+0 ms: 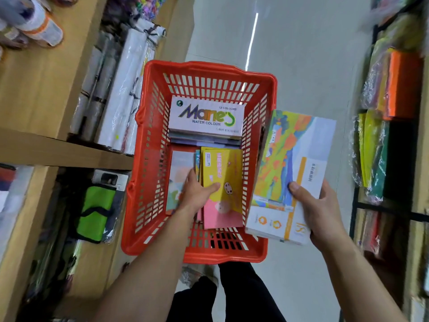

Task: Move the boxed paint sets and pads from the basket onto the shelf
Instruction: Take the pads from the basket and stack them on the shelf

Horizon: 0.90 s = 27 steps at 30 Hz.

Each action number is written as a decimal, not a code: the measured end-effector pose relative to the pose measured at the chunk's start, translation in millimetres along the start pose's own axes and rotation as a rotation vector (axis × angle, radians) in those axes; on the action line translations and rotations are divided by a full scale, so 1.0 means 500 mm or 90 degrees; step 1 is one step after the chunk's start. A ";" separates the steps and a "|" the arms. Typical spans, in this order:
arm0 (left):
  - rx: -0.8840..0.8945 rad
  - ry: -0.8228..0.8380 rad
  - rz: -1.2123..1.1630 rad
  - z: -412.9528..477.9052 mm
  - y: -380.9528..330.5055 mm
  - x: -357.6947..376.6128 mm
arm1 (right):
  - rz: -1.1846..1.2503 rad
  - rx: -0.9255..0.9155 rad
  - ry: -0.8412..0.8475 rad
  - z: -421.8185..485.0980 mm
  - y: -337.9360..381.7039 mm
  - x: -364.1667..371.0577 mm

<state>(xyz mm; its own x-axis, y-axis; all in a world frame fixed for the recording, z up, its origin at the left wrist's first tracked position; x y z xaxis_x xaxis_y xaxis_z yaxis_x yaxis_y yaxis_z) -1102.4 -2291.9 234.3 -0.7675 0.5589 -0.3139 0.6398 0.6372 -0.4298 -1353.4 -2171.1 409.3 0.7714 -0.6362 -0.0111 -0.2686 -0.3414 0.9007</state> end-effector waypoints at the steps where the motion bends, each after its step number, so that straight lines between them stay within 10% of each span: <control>1: 0.009 -0.008 -0.019 0.000 -0.003 -0.005 | 0.007 0.005 -0.004 -0.001 -0.005 -0.002; 27: 0.110 -0.051 -0.086 -0.127 -0.066 -0.082 | 0.021 0.033 0.047 -0.003 0.025 0.065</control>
<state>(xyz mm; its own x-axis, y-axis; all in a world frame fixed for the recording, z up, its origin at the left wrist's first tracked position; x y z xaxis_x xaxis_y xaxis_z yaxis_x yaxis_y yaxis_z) -1089.6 -2302.2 315.1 -0.8510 0.4264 -0.3067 0.5197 0.5990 -0.6092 -1331.1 -2195.1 420.9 0.8018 -0.5954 0.0524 -0.3226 -0.3574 0.8765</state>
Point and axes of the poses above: each hand's wrist, its own z-axis towards the middle knuckle, its own x-axis out of the palm, y = z × x, the point moved 5 cm from there along z, towards the middle knuckle, and after that the axes turned 8 degrees about -x, right-handed, at the moved point
